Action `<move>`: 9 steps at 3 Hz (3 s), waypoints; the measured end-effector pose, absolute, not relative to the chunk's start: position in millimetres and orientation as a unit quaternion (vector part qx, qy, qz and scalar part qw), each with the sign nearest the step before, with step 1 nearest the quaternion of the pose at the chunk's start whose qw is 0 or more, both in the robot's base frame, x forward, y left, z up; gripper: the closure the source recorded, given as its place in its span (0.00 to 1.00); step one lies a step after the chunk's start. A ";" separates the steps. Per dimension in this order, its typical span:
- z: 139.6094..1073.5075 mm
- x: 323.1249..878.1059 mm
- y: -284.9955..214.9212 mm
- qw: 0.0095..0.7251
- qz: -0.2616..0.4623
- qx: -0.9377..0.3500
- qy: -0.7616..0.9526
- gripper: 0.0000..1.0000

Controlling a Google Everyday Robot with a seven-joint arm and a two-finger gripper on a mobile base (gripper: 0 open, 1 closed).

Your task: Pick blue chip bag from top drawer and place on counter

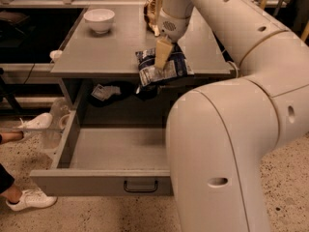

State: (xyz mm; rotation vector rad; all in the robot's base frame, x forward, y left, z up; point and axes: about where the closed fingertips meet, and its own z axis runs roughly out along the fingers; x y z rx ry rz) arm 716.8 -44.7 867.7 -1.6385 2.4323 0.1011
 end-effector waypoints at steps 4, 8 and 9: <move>951.8 804.7 -152.7 0.276 -0.048 -0.311 0.908 1.00; 872.6 820.1 -166.8 0.232 -0.015 -0.292 0.928 0.59; 872.6 820.1 -166.8 0.232 -0.015 -0.292 0.928 0.35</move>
Offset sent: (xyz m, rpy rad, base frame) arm 0.0822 -0.1159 0.0779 0.1101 -0.2523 -0.4773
